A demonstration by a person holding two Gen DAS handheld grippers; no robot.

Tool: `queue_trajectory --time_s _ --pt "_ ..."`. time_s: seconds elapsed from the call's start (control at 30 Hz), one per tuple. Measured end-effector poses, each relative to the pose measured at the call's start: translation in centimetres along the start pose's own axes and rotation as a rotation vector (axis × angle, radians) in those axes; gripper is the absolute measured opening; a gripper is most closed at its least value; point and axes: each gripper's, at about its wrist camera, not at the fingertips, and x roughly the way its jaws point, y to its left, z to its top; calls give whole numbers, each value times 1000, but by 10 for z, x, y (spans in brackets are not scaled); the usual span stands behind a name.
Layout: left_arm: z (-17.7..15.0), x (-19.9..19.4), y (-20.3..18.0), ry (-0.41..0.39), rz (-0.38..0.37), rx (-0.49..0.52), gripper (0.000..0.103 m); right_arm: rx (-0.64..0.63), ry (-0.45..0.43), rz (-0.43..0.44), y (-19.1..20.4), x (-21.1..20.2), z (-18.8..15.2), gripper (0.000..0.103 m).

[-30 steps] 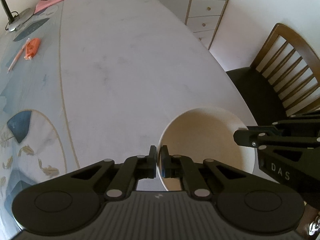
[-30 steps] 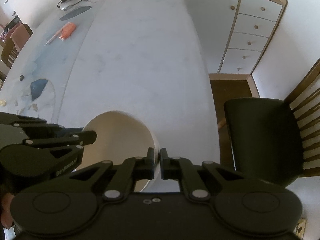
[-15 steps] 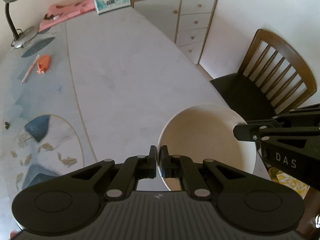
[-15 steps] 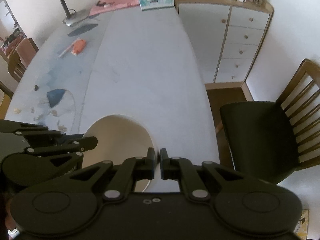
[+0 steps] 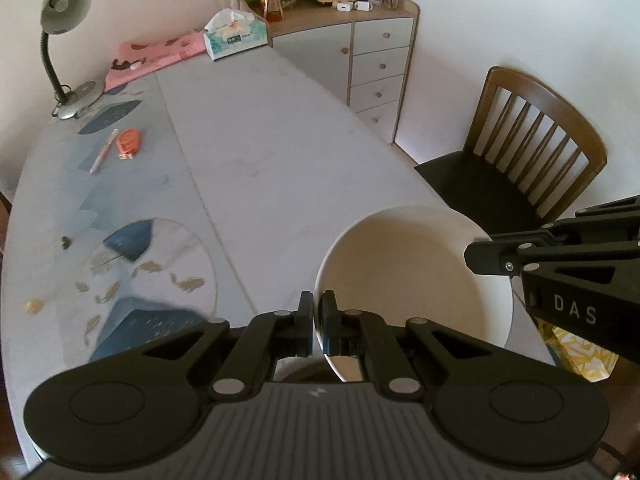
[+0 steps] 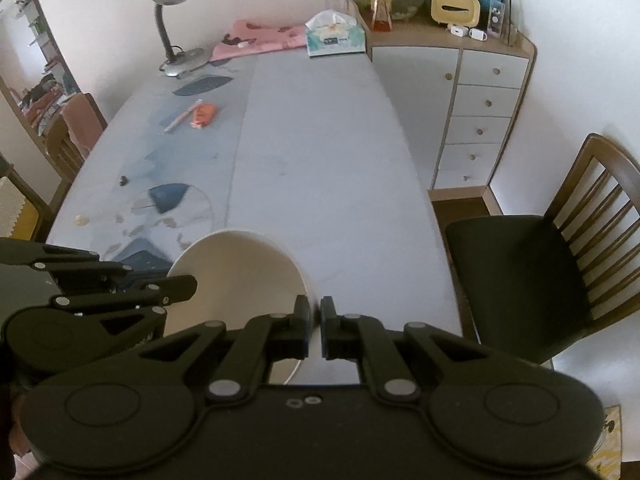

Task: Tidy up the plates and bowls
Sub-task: 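Carry the cream bowl with both grippers and lower it into the pot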

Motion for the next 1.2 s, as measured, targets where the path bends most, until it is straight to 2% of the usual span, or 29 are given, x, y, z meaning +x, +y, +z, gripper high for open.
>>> queue_trajectory --time_s 0.43,0.77,1.2 --pt "-57 -32 22 22 31 -2 3 -10 16 31 50 -14 -43 6" --pt "-88 -18 27 60 29 1 3 -3 67 31 64 1 -73 6" --pt "-104 7 23 71 57 49 4 -44 100 2 74 27 -94 6"
